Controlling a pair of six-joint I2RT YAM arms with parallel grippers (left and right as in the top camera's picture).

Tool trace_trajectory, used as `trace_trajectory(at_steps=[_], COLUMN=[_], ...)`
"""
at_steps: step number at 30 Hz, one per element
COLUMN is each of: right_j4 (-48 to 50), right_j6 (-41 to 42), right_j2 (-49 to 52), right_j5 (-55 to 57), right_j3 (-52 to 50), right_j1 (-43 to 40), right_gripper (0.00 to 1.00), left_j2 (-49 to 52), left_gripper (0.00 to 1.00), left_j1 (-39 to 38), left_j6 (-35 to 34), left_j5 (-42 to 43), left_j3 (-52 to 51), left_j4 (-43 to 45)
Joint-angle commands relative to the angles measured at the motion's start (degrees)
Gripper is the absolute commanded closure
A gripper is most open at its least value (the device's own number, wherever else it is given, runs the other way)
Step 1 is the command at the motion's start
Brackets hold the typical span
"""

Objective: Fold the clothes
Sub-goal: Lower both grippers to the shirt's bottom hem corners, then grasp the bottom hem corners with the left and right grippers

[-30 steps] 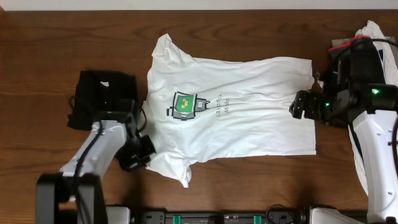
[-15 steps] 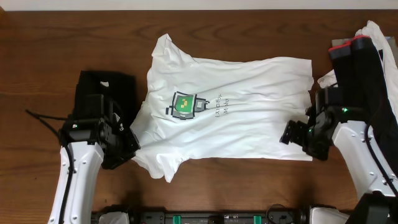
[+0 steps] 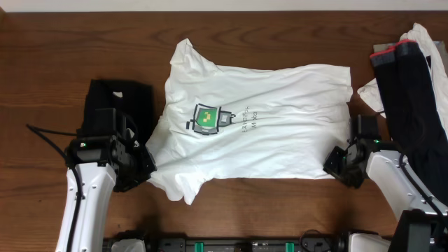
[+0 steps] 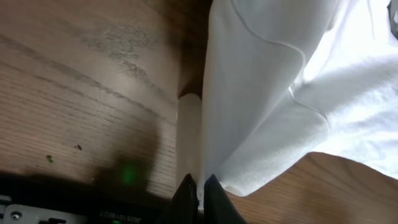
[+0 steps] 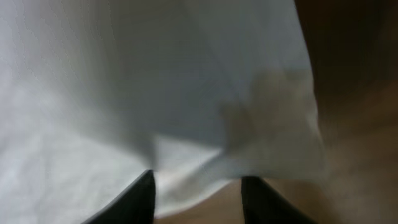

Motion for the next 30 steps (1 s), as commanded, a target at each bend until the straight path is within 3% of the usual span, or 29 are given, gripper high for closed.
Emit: trace_trajectory(at_steps=[1,5,6,8,10,14,16,19,24,30], right_j4=[1.8,5.0,5.4,5.2,4.7,4.6,4.3,3.3,0.5,-0.8], right_j6=[0.5,-6.7,-8.4,-9.6,-9.5,-9.5,-9.5,-9.5,-9.5,-9.5], right_j2=[0.2,0.2,0.2,0.1,-0.2,-0.2,-0.2,-0.2,-0.2,-0.2], right_j5=[0.5,-5.6,-7.0,-7.6,-7.6,-8.5,-8.9,-8.8,-8.8,-8.8], right_j3=[0.0,0.9,1.4,2.4,3.3,3.7,3.7,3.7,3.7,3.7], right_j1=[-1.1,-1.1,-1.1,-1.1,-1.1,-1.1,-1.1,-1.1,-1.1,-1.1], right_gripper=[0.89,0.99,0.99,0.99,0.99,0.95,0.69,0.49,0.44,0.41], left_j2=[-0.6,-0.7,-0.7,-0.7,-0.7,-0.7,-0.7,-0.7,-0.7,2.3], left_gripper=[0.94,0.89,0.83,0.54,0.46,0.45,0.45,0.45,0.55,0.55], left_j1=[0.3,0.3,0.3,0.3,0.3,0.2,-0.8,-3.3,-10.5,-20.1], left_j6=[1.2,1.2,1.1,1.1,0.5,0.6,0.7,0.5,-2.3,1.5], left_j5=[-1.8,-2.8,-2.8,-2.6,-2.2,3.4,5.9,6.6,6.6,5.1], left_j3=[1.0,1.1,1.1,1.1,1.1,1.0,0.5,-0.8,-5.0,-7.3], left_j4=[-0.7,-1.5,-1.5,-1.8,-2.6,-4.9,-5.3,-4.7,0.5,8.6])
